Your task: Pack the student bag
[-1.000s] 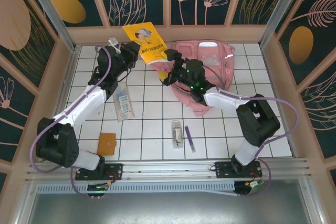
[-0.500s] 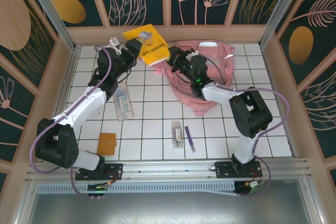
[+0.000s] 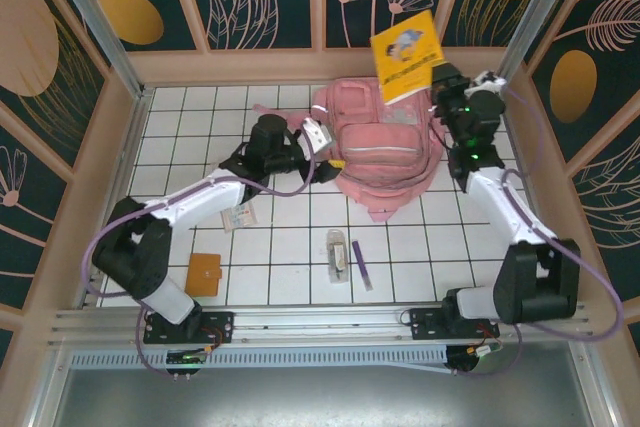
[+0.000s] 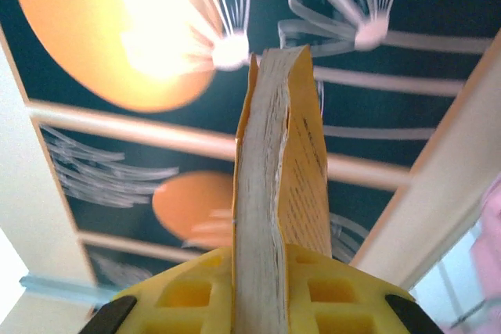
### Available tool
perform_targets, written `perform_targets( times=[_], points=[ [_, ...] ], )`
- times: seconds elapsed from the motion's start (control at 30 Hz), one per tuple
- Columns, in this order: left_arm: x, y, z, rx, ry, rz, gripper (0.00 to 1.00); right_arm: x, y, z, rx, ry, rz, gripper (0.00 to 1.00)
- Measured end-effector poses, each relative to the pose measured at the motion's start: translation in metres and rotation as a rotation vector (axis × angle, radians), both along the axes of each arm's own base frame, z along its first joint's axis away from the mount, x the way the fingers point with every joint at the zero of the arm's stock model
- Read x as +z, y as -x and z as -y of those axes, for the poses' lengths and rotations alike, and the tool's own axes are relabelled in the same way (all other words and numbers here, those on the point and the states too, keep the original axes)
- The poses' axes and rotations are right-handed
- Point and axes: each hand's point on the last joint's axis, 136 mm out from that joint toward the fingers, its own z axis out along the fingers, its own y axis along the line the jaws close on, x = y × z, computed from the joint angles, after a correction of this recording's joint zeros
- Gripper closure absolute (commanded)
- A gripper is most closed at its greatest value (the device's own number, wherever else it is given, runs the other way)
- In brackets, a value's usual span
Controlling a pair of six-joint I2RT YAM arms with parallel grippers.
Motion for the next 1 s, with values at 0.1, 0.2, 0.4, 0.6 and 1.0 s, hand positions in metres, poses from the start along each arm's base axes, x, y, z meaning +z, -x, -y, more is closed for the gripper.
perform_targets(
  times=[0.1,0.2,0.4,0.6,1.0],
  points=[
    [-0.035,-0.007,0.006,-0.040,-0.081,0.026,0.35,0.011,0.013,0.022,-0.071,0.084,0.009,1.00],
    [-0.060,-0.022,0.017,-0.046,-0.137,0.049,0.34,0.013,0.023,0.027,-0.092,0.158,-0.001,1.00],
    [-0.083,-0.054,0.045,-0.068,-0.209,0.153,0.33,0.005,0.034,0.035,-0.115,0.249,-0.052,1.00],
    [-0.094,-0.081,0.065,-0.090,-0.265,0.267,0.29,0.000,0.042,0.052,-0.147,0.283,-0.089,1.00],
    [-0.123,-0.079,0.079,-0.212,-0.335,0.216,0.21,-0.023,0.055,0.074,-0.181,0.305,-0.150,1.00]
  ],
)
